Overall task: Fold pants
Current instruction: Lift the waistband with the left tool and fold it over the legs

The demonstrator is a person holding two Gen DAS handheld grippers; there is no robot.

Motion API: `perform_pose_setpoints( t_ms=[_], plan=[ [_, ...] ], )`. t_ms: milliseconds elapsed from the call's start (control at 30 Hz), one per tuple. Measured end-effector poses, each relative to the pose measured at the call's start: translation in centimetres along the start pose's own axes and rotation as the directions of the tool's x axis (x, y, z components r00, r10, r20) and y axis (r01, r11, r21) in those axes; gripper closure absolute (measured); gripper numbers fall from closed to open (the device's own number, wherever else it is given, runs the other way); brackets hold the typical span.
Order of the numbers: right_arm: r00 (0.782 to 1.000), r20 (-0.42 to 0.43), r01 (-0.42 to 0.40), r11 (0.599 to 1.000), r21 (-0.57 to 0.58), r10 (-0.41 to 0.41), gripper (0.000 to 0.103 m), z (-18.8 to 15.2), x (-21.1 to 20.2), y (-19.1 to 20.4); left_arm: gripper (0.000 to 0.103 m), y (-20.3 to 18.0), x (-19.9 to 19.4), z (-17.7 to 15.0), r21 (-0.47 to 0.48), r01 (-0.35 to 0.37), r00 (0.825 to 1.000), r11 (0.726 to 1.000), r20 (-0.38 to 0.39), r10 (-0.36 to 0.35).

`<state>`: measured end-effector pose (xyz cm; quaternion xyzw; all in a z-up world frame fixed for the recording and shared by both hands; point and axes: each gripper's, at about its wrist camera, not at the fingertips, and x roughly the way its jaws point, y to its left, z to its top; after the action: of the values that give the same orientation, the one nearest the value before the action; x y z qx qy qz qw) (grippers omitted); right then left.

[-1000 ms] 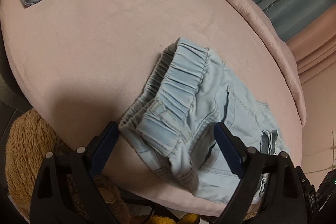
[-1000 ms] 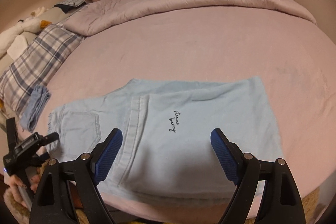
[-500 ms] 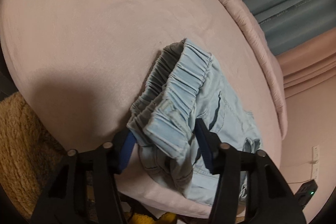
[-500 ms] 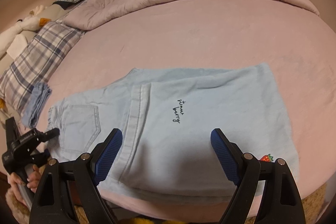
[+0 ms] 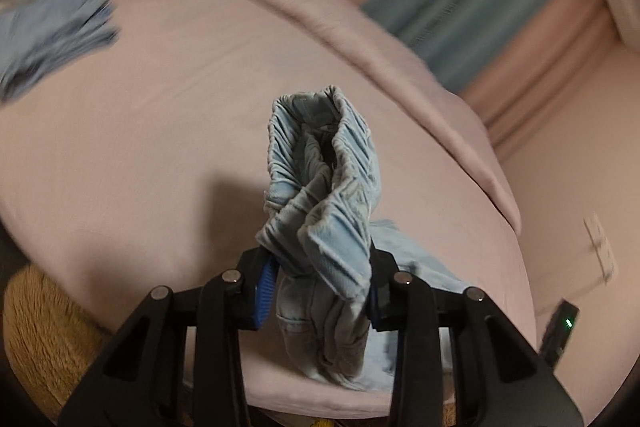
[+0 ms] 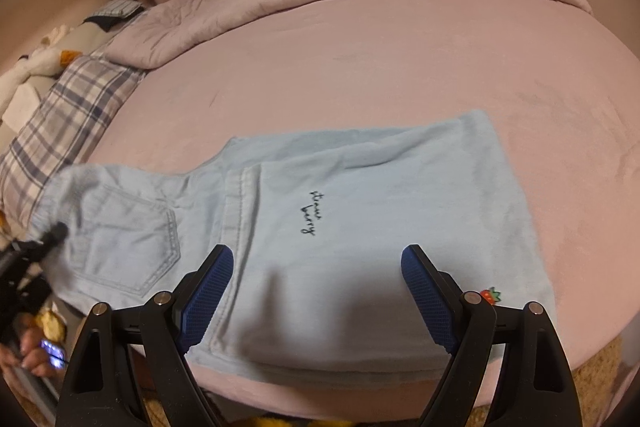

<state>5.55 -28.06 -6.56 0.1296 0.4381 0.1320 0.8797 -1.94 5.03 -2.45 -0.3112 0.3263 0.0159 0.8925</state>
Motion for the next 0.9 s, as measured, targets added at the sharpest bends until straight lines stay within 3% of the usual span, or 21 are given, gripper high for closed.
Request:
perform_pose_setpoints(
  t_ms=[200, 400, 600, 800, 900],
  plan=[
    [1.000, 0.008, 0.002, 0.999, 0.054, -0.003, 0.017, -0.3, -0.4, -1.2, 0.068, -6.5, 0.8, -1.1, 0.212, 0.093, 0.995, 0.973, -0.045, -0.085],
    [1.000, 0.022, 0.009, 0.995, 0.099, -0.012, 0.017, -0.8, -1.1, -2.5, 0.068, -11.2, 4.2, -4.1, 0.325, 0.200, 0.969, 0.924, -0.203, -0.139],
    [0.999, 0.025, 0.019, 0.990, 0.140, -0.022, 0.017, -1.3, -1.5, -3.8, 0.068, -12.8, 7.8, -7.5, 0.350, 0.243, 0.934, 0.905, -0.337, -0.120],
    [0.999, 0.024, 0.028, 0.984, 0.176, -0.033, 0.017, -1.7, -1.9, -4.8, 0.067, -12.2, 11.5, -9.4, 0.310, 0.250, 0.889, 0.917, -0.449, -0.091],
    [0.999, 0.022, 0.031, 0.982, 0.189, -0.035, 0.017, -1.9, -2.0, -5.0, 0.066, -12.2, 11.7, -9.7, 0.306, 0.252, 0.888, 0.918, -0.451, -0.093]
  ],
)
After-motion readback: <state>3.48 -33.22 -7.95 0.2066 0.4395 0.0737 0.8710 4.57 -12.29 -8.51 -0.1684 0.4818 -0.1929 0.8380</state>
